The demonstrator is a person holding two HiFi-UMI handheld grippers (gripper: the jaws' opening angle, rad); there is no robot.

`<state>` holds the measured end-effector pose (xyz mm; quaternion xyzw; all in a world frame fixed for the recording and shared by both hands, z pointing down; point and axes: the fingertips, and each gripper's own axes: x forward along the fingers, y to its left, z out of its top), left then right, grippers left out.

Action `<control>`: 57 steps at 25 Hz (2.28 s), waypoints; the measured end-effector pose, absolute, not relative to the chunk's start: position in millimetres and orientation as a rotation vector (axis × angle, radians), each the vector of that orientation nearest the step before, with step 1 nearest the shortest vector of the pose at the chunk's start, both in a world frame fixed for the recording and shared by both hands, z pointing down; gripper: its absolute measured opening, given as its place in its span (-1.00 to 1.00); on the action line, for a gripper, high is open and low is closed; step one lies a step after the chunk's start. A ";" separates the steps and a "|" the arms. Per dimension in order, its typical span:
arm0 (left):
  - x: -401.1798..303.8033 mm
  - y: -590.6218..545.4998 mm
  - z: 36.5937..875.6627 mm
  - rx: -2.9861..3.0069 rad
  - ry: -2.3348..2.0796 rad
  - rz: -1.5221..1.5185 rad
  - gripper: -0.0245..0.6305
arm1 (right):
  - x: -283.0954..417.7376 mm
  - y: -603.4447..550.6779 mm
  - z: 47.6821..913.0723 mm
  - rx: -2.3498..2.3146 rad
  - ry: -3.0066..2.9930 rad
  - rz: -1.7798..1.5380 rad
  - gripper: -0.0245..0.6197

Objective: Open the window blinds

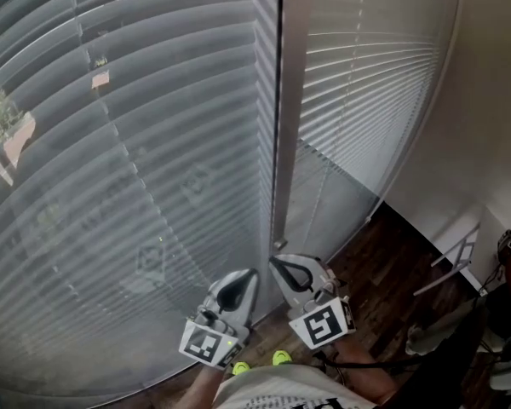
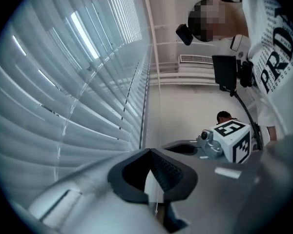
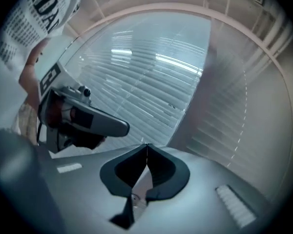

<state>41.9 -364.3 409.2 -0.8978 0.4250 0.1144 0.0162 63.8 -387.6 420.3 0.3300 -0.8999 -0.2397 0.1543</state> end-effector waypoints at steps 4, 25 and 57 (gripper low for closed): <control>47.3 -370.1 418.4 -2.787 1.388 0.337 -0.95 | 71.2 -401.9 426.6 0.911 -2.484 -0.845 -0.67; 62.4 -345.2 442.9 -2.736 1.594 0.272 -0.95 | 86.0 -400.8 447.4 0.841 -2.302 -1.052 -0.46; 53.0 -361.6 409.6 -2.828 1.235 0.480 -0.95 | 77.4 -436.2 452.0 1.021 -2.181 -1.000 -0.55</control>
